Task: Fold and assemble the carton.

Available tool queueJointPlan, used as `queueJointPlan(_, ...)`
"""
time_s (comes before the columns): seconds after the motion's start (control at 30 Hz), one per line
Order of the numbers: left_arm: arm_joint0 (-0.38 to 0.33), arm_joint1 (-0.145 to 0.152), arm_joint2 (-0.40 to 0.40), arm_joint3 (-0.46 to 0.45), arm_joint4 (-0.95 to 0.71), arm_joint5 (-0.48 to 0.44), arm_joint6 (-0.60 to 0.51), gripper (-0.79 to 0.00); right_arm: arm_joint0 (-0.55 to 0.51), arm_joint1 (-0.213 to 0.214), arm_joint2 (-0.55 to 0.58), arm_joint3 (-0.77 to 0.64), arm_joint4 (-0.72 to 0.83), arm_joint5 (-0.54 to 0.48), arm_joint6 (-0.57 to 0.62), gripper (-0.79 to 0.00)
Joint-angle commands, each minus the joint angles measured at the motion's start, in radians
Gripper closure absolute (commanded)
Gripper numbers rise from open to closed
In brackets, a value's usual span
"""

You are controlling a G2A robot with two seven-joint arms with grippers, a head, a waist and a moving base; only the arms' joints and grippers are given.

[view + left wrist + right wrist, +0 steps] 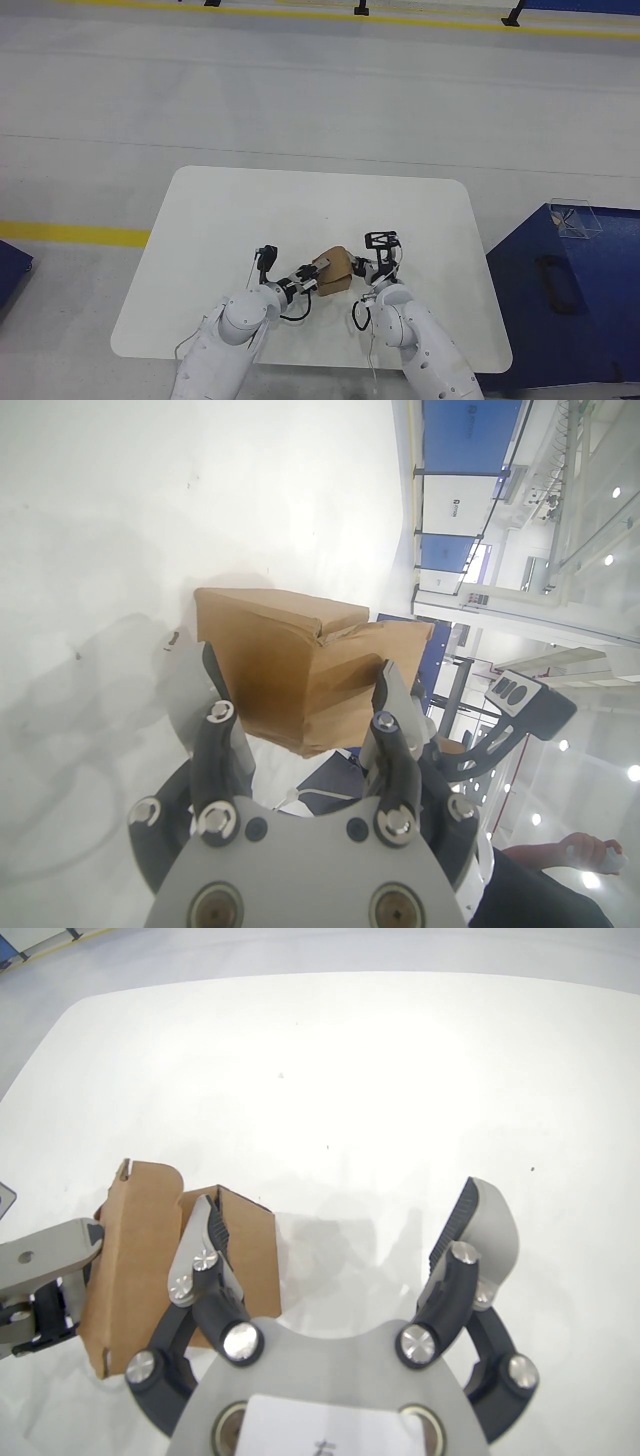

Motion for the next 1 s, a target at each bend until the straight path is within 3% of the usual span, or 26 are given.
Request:
queueJointPlan(0.0, 0.000, 0.002, 0.000, 0.000, 0.001, 0.003, 0.002, -0.529, 0.002, 0.000, 0.012, -0.005, 0.020, 0.000, 0.000, -0.785)
queueJointPlan(0.4, -0.007, 0.008, 0.008, 0.006, 0.001, 0.012, 0.013, -0.496, -0.013, -0.005, -0.009, -0.008, 0.005, -0.018, -0.004, -0.785)
queueJointPlan(0.6, -0.013, 0.010, 0.013, 0.012, -0.002, 0.016, 0.015, -0.456, -0.009, -0.009, -0.024, 0.006, -0.017, -0.008, -0.007, -0.785)
queueJointPlan(0.7, -0.016, 0.011, 0.019, 0.016, 0.003, 0.023, 0.021, -0.394, -0.006, -0.011, -0.028, 0.014, -0.022, 0.002, -0.015, -0.785)
queueJointPlan(0.97, -0.020, 0.011, 0.037, 0.025, 0.013, 0.036, 0.045, -0.379, 0.002, -0.015, -0.025, 0.033, -0.022, 0.004, -0.020, -0.785)
